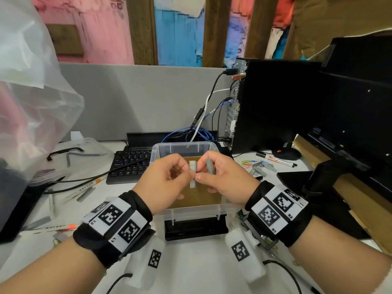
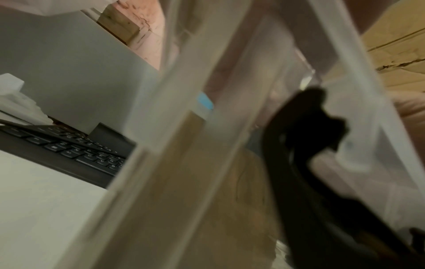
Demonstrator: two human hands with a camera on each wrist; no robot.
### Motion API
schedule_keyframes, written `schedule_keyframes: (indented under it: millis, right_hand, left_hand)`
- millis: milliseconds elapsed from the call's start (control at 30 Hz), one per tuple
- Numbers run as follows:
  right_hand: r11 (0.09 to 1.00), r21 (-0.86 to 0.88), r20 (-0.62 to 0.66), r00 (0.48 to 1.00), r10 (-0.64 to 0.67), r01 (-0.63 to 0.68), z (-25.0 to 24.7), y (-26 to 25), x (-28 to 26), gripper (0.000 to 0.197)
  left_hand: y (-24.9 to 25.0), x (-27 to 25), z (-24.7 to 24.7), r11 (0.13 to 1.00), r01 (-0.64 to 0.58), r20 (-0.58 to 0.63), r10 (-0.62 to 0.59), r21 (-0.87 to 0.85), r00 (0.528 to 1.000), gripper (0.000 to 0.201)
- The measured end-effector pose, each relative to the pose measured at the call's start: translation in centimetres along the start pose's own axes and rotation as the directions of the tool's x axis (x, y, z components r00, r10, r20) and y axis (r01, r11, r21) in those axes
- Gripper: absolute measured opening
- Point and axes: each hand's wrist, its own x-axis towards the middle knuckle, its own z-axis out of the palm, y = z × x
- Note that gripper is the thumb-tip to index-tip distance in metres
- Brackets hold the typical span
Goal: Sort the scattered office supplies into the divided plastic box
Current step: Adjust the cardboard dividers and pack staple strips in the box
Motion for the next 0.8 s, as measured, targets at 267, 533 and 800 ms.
schedule_keyframes:
  millis: [267, 533, 800]
  right_hand:
    - [0.958, 0.287, -0.076, 0.997, 0.002, 0.020, -0.4, 0.1, -0.3, 0.024]
    - [0.982, 0.094, -0.221, 0.965, -0.140, 0.164, -0.9, -0.3, -0.5, 0.012]
    - [0.955, 0.283, -0.145, 0.988, -0.052, 0.092, -1.4, -1.0, -0.1, 0.014]
  left_hand:
    - [0.3, 0.0, -0.1, 0.998, 0.059, -0.022, -0.059, 0.002, 0.998, 0.015]
    - [0.9, -0.3, -0.1, 0.996, 0.084, 0.004, -0.084, 0.035, 0.996, 0.016]
    - [0.8, -0.4, -0.1, 0.996, 0.032, 0.078, -0.038, 0.079, 0.996, 0.017]
